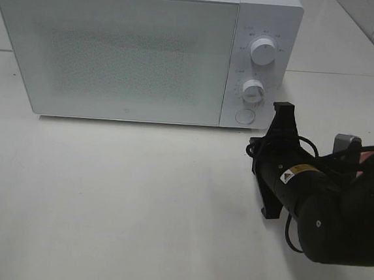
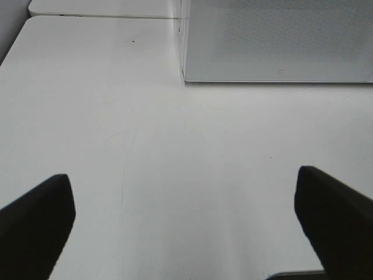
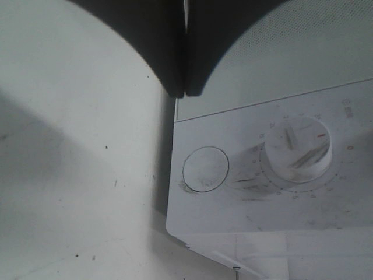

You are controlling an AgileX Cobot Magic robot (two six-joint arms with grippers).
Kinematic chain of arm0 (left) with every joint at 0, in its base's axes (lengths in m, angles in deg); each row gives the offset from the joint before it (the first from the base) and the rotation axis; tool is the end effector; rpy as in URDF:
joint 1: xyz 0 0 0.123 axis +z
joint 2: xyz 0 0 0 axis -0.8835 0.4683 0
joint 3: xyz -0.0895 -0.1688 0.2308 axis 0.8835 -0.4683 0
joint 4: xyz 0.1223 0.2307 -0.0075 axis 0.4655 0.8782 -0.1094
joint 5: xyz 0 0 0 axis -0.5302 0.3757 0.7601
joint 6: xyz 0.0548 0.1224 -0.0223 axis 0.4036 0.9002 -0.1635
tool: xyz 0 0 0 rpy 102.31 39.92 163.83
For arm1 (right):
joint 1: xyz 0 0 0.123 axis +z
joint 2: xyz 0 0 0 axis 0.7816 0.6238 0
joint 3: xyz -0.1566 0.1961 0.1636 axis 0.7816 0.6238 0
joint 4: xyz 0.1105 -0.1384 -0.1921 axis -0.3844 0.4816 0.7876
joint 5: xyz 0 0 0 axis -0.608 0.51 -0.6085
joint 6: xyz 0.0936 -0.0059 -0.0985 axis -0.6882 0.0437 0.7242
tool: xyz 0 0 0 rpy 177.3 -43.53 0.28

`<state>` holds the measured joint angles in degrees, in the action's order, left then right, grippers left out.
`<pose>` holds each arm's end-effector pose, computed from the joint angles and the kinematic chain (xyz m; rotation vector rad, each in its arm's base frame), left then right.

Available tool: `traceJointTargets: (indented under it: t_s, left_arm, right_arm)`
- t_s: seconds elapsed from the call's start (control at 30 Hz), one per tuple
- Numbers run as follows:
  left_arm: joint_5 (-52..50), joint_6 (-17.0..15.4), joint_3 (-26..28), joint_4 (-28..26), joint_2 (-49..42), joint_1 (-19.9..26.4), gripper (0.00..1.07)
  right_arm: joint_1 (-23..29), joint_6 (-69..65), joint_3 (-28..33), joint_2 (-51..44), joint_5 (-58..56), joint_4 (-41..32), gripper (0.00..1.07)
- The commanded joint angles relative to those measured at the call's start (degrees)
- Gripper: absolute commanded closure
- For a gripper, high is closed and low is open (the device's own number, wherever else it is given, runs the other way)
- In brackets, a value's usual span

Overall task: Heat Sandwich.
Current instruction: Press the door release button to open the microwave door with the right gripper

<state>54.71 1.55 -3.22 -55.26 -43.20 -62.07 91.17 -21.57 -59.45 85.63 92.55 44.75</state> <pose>0.0296 -0.0110 0.2635 0.0133 2.0208 -0.1056 0.2956 0.1541 0.0912 1.3463 1.5621 1.0843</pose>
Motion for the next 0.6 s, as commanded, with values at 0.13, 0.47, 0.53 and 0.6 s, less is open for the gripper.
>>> traceJointTargets:
  t_s: [0.13,0.47,0.53,0.6]
  left_arm:
    - [-0.3,0.1,-0.2,-0.6,-1.1,-0.2,0.1]
    - [-0.3,0.1,-0.2,-0.5,-1.1,-0.2,0.1]
    - [-0.3,0.1,-0.2,-0.5,-1.1,-0.2,0.1]
    - [-0.3,0.1,-0.2,-0.5,-1.1,-0.2,0.1]
  right_arm:
    - [-3.7,-0.4,-4.6,1.4,-3.3,3.4,1.07]
    - [-8.4,0.7,-10.1,3.0,-8.3,5.7,1.07]
    - [-9.2,1.7,-11.3,3.4,-8.7,5.8,1.07]
    - [-9.5,1.7,-11.7,3.8,-9.0,6.0,1.07]
